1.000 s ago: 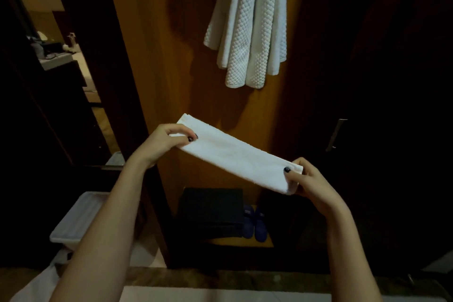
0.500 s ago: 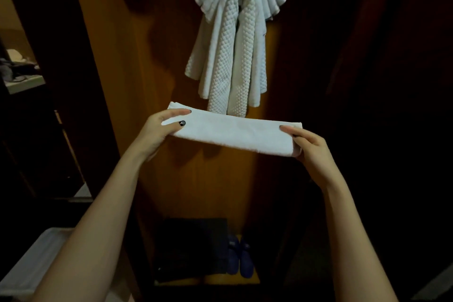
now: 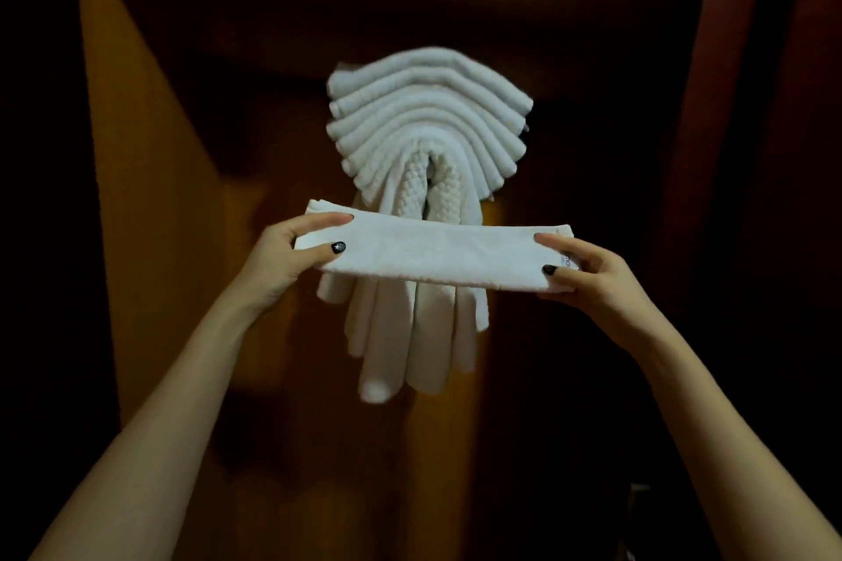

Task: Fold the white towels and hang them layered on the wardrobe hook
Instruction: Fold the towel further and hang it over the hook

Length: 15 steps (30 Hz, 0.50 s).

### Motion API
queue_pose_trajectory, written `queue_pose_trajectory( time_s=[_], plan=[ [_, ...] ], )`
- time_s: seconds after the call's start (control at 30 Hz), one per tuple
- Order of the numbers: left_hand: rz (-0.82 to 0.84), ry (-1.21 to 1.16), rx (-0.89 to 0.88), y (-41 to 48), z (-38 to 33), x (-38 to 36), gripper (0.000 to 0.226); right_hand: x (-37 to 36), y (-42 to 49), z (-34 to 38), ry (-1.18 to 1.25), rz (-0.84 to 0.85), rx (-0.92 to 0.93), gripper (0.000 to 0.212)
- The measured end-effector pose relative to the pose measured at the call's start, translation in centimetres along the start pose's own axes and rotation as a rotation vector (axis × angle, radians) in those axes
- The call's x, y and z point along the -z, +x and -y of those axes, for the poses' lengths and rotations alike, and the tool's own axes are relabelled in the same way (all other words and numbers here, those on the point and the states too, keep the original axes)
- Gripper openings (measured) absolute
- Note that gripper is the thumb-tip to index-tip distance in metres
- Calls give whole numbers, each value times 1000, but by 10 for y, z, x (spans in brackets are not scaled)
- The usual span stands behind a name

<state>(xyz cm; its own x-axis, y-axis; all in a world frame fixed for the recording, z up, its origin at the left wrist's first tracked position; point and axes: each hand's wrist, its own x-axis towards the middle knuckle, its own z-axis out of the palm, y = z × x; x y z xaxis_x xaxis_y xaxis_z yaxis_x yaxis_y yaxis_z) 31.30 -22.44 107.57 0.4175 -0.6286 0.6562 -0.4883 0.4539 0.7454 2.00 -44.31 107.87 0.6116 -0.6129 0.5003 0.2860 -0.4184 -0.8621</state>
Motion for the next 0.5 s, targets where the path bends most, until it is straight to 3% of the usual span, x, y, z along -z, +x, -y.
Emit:
queue_pose_trajectory(
  time_s=[0.23,0.5],
  plan=[
    [-32,-51,-192,100,-56,21,32,14,92,70,65,79,210,35],
    [2,-178,-203,191,-88,39,39,16,190,143,182,124,346,32]
  ],
)
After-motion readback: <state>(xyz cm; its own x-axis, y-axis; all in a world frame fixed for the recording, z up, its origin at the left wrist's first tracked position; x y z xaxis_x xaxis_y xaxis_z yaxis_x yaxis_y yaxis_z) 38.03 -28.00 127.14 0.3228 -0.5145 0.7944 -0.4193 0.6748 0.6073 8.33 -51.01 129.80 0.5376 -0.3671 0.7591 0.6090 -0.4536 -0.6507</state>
